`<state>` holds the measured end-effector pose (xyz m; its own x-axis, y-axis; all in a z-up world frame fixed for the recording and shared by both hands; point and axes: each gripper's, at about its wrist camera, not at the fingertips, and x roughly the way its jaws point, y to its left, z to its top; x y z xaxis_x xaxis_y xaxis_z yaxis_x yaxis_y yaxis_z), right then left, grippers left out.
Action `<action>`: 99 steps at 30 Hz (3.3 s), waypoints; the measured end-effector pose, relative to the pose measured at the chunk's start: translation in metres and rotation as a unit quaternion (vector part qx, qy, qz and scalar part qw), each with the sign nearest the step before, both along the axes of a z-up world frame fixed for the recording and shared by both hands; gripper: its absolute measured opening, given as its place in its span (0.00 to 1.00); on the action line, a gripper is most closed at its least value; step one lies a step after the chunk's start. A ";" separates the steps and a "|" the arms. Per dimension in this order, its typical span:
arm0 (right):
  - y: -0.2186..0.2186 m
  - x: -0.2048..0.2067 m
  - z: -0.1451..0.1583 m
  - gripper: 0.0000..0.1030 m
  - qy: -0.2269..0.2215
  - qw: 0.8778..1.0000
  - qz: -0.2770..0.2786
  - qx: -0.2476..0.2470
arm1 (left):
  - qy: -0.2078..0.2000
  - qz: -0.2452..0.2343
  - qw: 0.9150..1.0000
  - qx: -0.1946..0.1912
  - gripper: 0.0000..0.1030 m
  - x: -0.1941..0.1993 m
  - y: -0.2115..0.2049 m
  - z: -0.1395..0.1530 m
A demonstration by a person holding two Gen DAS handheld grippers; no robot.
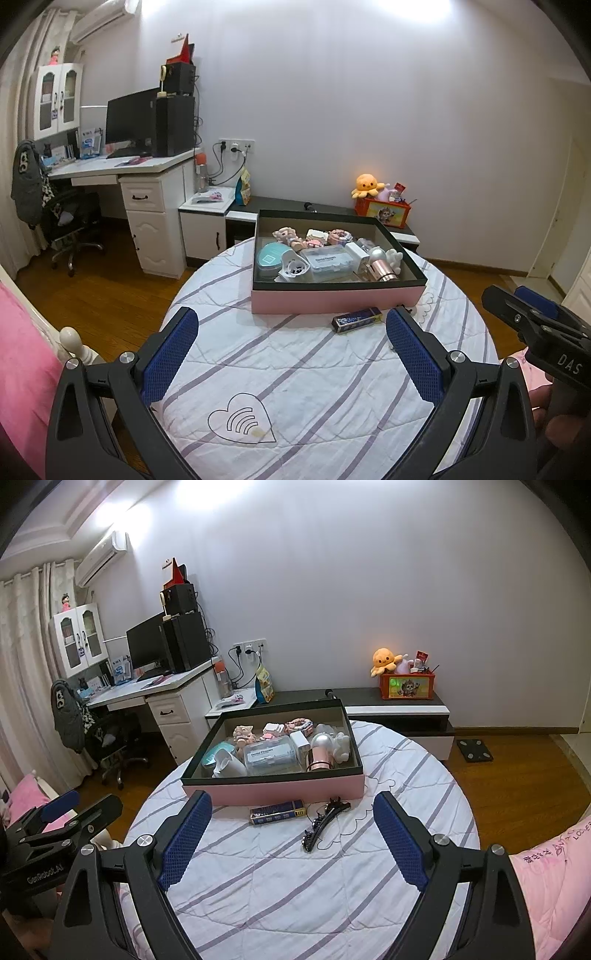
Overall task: Organize rigid objects
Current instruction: 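Withdraw both tools from the pink box back over the bed, then grasp the blue packet with the left tool while the right tool grasps the black hair clip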
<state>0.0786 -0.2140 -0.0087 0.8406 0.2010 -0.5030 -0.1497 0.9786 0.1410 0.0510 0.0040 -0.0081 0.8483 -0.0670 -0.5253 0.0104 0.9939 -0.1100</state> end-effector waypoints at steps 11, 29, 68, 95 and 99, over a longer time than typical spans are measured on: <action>-0.002 0.007 -0.007 0.88 0.012 1.000 -0.001 -0.002 | 0.008 -0.001 1.000 -0.001 1.00 0.004 -0.001 -0.006; -0.015 0.080 -0.097 0.88 0.141 0.990 -0.025 -0.015 | 0.100 -0.020 0.995 -0.009 1.00 0.060 -0.016 -0.073; -0.032 0.123 -0.135 0.20 0.174 0.984 0.003 -0.043 | 0.191 -0.096 0.977 0.017 1.00 0.186 -0.112 -0.143; -0.040 0.120 -0.137 0.20 0.175 0.984 0.011 -0.021 | 0.182 -0.190 0.964 0.023 0.47 0.150 -0.124 -0.135; -0.041 0.120 -0.137 0.20 0.175 0.984 0.010 -0.019 | 0.175 -0.196 0.964 0.029 0.46 0.147 -0.121 -0.131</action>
